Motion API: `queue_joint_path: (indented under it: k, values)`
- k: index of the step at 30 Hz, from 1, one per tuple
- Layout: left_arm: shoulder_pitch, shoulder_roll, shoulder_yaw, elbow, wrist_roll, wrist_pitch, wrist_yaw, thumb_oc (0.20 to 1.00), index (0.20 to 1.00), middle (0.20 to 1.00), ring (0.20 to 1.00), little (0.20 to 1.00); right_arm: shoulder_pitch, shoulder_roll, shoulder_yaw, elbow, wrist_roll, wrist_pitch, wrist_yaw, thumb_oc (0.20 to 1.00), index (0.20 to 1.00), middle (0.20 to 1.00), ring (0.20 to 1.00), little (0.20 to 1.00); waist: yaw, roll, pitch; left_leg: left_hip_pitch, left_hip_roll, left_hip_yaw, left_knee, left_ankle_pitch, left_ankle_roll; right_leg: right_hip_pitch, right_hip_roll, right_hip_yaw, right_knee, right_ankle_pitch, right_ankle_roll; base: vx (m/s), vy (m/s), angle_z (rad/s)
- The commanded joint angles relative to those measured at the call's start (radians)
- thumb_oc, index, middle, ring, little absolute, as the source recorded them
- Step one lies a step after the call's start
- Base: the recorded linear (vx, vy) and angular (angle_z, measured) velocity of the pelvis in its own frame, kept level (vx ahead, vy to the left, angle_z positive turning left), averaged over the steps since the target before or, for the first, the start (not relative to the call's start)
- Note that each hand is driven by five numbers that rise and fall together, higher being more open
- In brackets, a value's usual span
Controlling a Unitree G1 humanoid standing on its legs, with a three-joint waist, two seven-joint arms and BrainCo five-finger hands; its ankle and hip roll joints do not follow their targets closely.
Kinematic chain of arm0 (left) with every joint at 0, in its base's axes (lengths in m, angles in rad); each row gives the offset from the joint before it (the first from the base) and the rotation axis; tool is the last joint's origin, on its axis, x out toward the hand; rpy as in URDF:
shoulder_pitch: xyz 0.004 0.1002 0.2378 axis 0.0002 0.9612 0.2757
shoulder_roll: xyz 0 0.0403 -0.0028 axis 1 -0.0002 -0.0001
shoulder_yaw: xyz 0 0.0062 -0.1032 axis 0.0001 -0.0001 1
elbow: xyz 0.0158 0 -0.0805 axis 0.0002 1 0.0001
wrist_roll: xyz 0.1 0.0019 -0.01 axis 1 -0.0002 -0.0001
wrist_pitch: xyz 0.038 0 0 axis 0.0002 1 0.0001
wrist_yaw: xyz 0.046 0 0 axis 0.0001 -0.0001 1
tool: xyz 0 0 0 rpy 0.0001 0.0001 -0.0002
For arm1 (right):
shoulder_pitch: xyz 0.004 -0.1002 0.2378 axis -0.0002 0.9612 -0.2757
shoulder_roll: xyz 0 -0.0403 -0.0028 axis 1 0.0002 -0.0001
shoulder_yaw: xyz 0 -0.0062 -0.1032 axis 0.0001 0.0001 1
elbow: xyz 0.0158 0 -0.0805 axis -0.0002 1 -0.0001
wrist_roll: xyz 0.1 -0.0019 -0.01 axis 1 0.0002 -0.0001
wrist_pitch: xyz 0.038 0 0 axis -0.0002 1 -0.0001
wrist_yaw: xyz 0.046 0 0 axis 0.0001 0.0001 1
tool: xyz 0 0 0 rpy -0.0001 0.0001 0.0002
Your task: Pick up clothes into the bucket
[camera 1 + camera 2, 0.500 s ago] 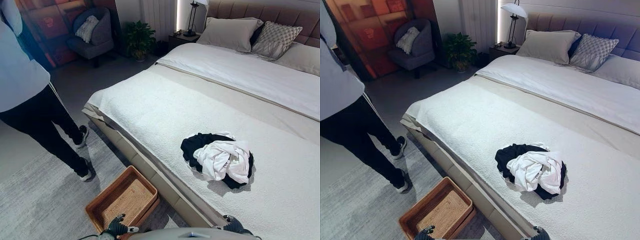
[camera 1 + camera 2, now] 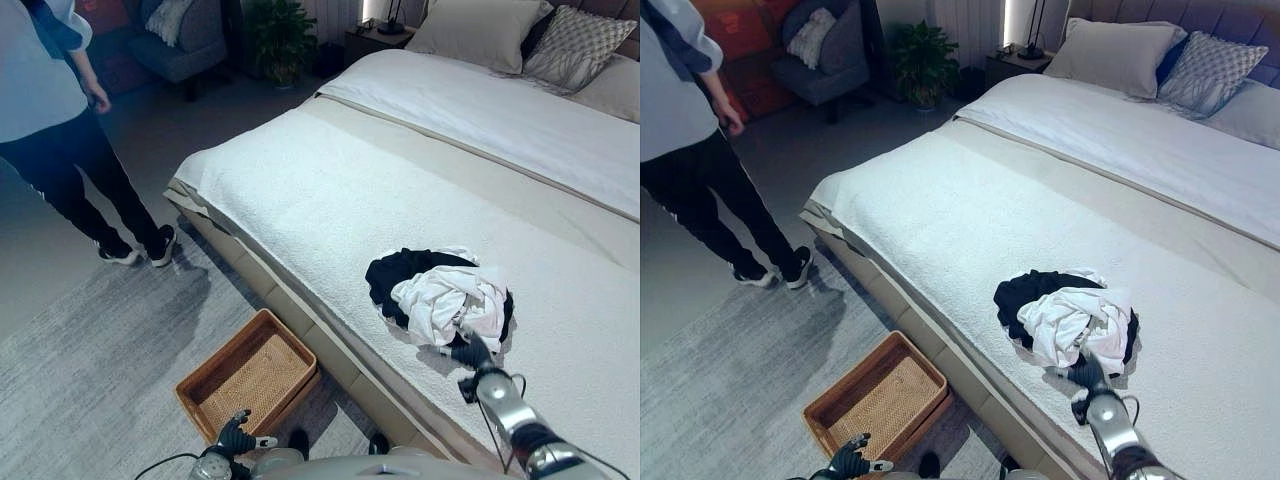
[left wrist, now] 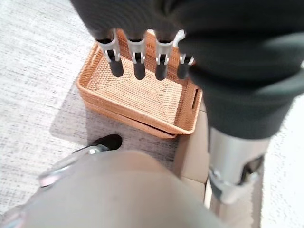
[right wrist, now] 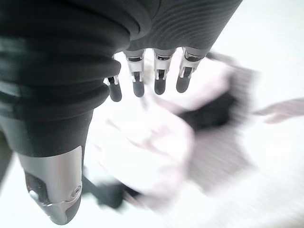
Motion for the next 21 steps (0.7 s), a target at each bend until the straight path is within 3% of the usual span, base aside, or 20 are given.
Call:
queue_joint_path:
  k: [1, 8, 14, 17, 21]
  values:
    - [-0.036, -0.018, -0.032, 0.001, -0.018, -0.03, 0.031, 1.0, 1.0, 1.0, 1.0, 1.0, -0.085, -0.018, -0.009, -0.067, 0.025, -0.047, -0.073, 1.0, 1.0, 1.0, 1.0, 1.0, 0.02, -0.053, 0.002, -0.08, -0.051, -0.016, 0.082, -0.047, 0.031, -0.088, -0.083, 0.037, 0.093, 0.026, 0.067, 0.0, 0.0, 0.0]
    - [-0.068, -0.021, -0.07, -0.019, -0.049, -0.031, 0.074, 1.0, 1.0, 1.0, 1.0, 1.0, -0.244, -0.06, 0.027, -0.069, -0.036, -0.033, -0.176, 1.0, 1.0, 1.0, 1.0, 1.0, 0.033, -0.035, 0.052, -0.148, -0.054, -0.023, 0.077, -0.024, 0.031, -0.166, -0.087, 0.038, 0.117, 0.027, 0.066, -0.01, 0.004, 0.0]
    - [-0.132, -0.029, -0.13, -0.034, -0.071, -0.037, 0.14, 1.0, 1.0, 1.0, 1.0, 1.0, -0.403, -0.091, 0.094, 0.07, -0.128, 0.009, -0.315, 1.0, 1.0, 1.0, 1.0, 1.0, 0.039, -0.006, 0.129, -0.234, -0.069, -0.046, 0.117, -0.017, 0.037, -0.269, -0.098, 0.04, 0.203, 0.004, 0.054, -0.05, 0.032, 0.06]
    - [-0.168, -0.037, -0.168, -0.037, -0.091, -0.034, 0.165, 1.0, 1.0, 1.0, 1.0, 1.0, -0.495, -0.114, 0.153, 0.224, -0.173, 0.058, -0.339, 1.0, 1.0, 1.0, 1.0, 1.0, 0.046, 0.011, 0.162, -0.267, -0.074, -0.063, 0.126, -0.008, 0.04, -0.308, -0.105, 0.035, 0.239, -0.006, 0.047, -0.04, 0.029, 0.1]
    - [-0.228, -0.063, -0.209, -0.034, -0.13, -0.042, 0.181, 1.0, 1.0, 1.0, 1.0, 1.0, -0.581, -0.173, 0.283, 0.425, -0.364, 0.15, -0.318, 1.0, 1.0, 1.0, 1.0, 1.0, 0.048, 0.026, 0.218, -0.329, -0.081, -0.088, 0.146, 0.007, 0.035, -0.372, -0.118, 0.024, 0.289, -0.016, 0.039, -0.06, -0.001, 0.12]
